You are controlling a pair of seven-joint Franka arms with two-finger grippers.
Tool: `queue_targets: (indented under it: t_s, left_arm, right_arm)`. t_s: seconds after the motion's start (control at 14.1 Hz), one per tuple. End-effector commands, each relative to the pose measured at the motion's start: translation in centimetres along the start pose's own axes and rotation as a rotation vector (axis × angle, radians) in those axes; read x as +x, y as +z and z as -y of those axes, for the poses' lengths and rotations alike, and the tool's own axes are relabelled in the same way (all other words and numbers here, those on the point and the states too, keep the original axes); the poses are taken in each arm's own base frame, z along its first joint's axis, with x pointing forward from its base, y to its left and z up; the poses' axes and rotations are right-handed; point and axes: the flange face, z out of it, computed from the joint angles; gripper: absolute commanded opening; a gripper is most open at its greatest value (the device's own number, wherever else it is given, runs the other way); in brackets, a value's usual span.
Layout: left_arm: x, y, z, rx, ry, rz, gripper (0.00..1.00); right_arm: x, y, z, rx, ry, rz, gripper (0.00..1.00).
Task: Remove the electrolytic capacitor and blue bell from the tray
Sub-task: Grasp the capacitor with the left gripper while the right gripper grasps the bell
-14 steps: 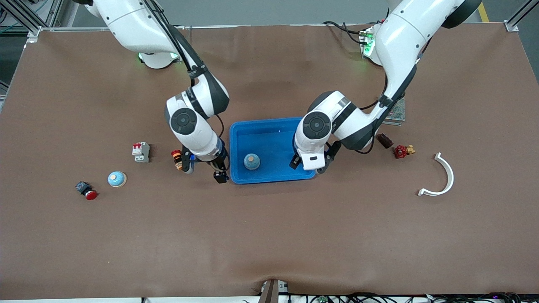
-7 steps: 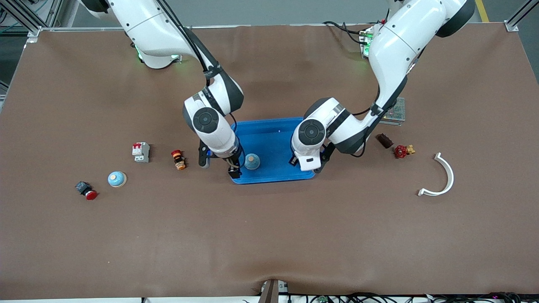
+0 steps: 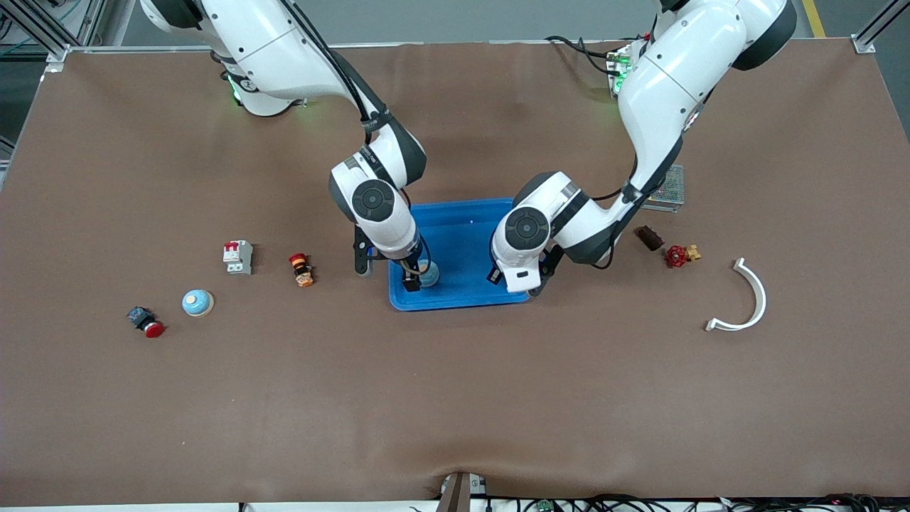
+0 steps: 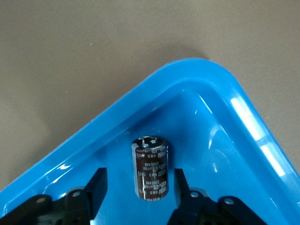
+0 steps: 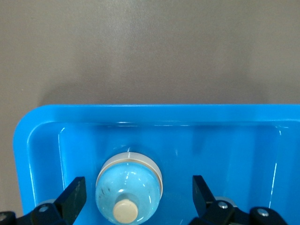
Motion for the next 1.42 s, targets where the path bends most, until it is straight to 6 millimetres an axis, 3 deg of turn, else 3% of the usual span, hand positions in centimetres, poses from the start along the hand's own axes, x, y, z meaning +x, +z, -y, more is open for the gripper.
queue_targets:
  t_s: [0.0,0.07,0.28,0.5,0.85,1.07,1.14,1.35]
  left_arm:
    - [-0.1,0.2,-0.3,-0.02,-0.017,-0.016,0.52]
    - [-0.2,0.3,-0.3,-0.027,-0.017,-0.013,0.45]
    - [0.1,0.6,-0.5,-0.032,-0.02,-0.01,0.0]
    - [0.7,-1.4,-1.1,-0.063,-0.032,-0.007,0.0]
    - [1.6,-9.4,-0.7,-0.132,0.018,-0.068,0.0]
    - [6.6,-13.9,0.5,-0.106,0.103,-0.112,0.0]
    - [8.0,-14.6,1.0,-0.081,0.149,-0.121,0.0]
    - [15.4,-14.6,2.8,-0.008,0.196,-0.114,0.0]
  right_arm:
    - [-0.7,0.2,1.1,0.025,0.016,-0.017,1.0]
    - [-0.4,0.5,1.4,0.029,0.021,-0.025,1.0]
    - [-0.2,1.0,2.3,0.038,0.024,-0.031,1.0]
    - [-0.1,1.2,2.9,0.047,0.03,-0.033,1.0]
    - [-1.1,1.2,2.3,0.047,0.023,-0.034,1.0]
    - [-2.0,1.3,1.7,0.048,0.007,-0.033,1.0]
    - [-2.1,1.4,1.6,0.045,0.004,-0.035,1.0]
    - [-2.6,1.5,1.2,0.045,-0.006,-0.036,1.0]
